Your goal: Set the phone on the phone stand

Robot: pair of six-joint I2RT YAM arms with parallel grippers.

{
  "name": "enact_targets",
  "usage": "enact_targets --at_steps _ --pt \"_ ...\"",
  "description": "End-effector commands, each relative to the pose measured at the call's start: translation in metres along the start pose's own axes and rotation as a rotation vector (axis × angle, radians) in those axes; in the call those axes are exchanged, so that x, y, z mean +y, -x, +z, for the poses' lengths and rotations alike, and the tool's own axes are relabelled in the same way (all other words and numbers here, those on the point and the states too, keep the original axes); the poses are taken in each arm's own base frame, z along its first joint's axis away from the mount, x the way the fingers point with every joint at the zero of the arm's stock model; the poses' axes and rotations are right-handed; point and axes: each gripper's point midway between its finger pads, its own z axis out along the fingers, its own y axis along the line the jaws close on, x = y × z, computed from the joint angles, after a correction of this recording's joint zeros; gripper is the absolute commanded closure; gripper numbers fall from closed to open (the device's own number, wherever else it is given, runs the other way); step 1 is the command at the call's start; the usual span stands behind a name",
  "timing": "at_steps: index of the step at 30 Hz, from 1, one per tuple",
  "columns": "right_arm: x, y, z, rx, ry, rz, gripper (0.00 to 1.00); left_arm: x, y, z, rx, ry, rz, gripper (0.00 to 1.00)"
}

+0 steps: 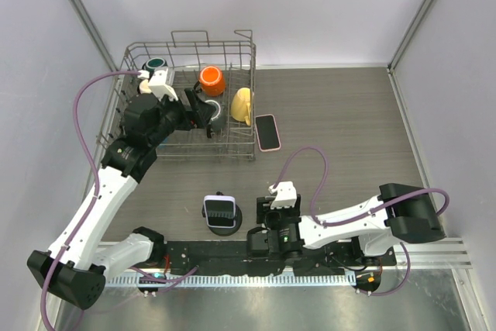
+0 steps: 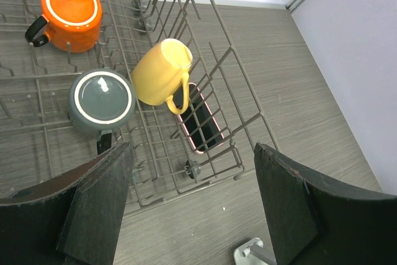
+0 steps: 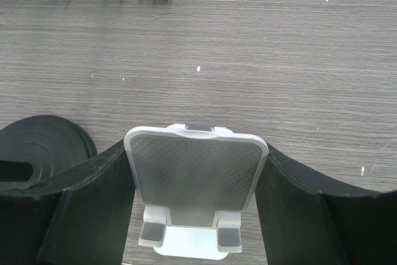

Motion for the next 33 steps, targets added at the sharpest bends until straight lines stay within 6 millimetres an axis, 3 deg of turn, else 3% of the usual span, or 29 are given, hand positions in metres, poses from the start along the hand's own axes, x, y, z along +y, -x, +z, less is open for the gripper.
enact_targets --at_steps 1,4,11,17,20,23,24,27,28,29,31,32,33 --pt "0.011 0.014 -0.004 -0.021 0.038 0.058 0.29 -0.011 0.016 -0.006 -0.06 -0.053 0.024 0.18" --pt "0.017 0.014 -0.005 -0.013 0.061 0.031 0.17 -0.011 0.015 -0.006 -0.056 -0.054 0.022 0.18" --pt "0.023 0.029 -0.012 -0.007 0.115 0.049 0.12 -0.012 0.013 -0.004 -0.047 -0.062 0.021 0.18" --pt "0.025 0.077 -0.024 -0.03 0.223 0.019 0.13 -0.012 0.012 -0.004 -0.046 -0.062 0.021 0.18" --pt "0.012 0.103 -0.019 -0.024 0.259 0.072 0.14 -0.012 0.012 -0.004 -0.047 -0.064 0.022 0.18" --pt "-0.013 0.12 -0.004 -0.024 0.257 0.129 0.14 -0.012 0.012 -0.004 -0.046 -0.062 0.023 0.18" --pt "-0.022 0.116 0.01 0.023 0.26 0.142 0.14 -0.012 0.012 -0.004 -0.045 -0.064 0.024 0.18" --pt "-0.031 0.127 0.026 0.072 0.317 0.171 0.15 -0.012 0.011 -0.003 -0.04 -0.067 0.022 0.18" --pt "-0.047 0.133 0.044 0.078 0.266 0.196 0.16 -0.013 0.011 -0.004 -0.041 -0.068 0.021 0.18" --pt "-0.05 0.134 0.053 0.094 0.269 0.172 0.17 -0.013 0.011 -0.003 -0.039 -0.069 0.021 0.18" --pt "-0.051 0.148 0.074 0.157 0.354 0.226 0.18 -0.013 0.011 -0.004 -0.039 -0.069 0.019 0.18" --pt "-0.048 0.133 0.094 0.24 0.357 0.226 0.19 -0.012 0.011 -0.003 -0.04 -0.067 0.022 0.18" --pt "-0.05 0.144 0.106 0.257 0.367 0.264 0.21 -0.012 0.01 -0.003 -0.038 -0.065 0.02 0.18"
